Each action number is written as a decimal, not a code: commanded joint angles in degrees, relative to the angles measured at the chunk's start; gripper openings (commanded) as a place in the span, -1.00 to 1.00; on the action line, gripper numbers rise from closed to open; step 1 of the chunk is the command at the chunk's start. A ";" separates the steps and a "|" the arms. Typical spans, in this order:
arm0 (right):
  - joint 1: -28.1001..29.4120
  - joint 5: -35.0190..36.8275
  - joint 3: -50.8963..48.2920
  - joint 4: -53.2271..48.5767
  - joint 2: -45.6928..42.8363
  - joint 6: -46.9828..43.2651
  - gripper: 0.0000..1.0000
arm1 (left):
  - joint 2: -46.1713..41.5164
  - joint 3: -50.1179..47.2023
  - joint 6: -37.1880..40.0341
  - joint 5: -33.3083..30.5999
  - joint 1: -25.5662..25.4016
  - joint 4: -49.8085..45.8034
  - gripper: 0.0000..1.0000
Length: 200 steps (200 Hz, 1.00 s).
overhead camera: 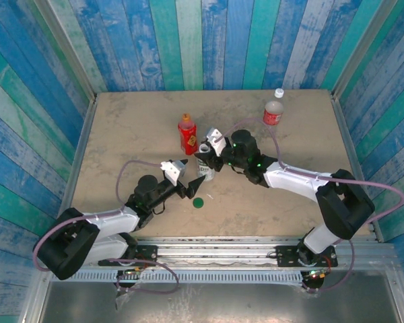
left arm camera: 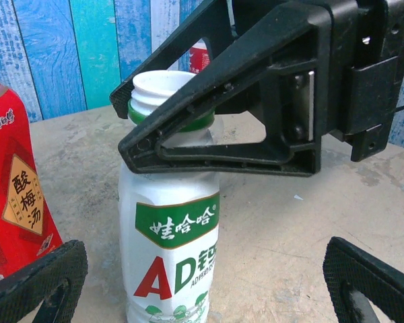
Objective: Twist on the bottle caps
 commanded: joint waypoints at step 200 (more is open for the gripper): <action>19.24 12.22 -14.28 -17.83 -12.08 0.84 0.69 | -6.66 -3.37 -3.61 -12.66 4.12 -3.09 0.87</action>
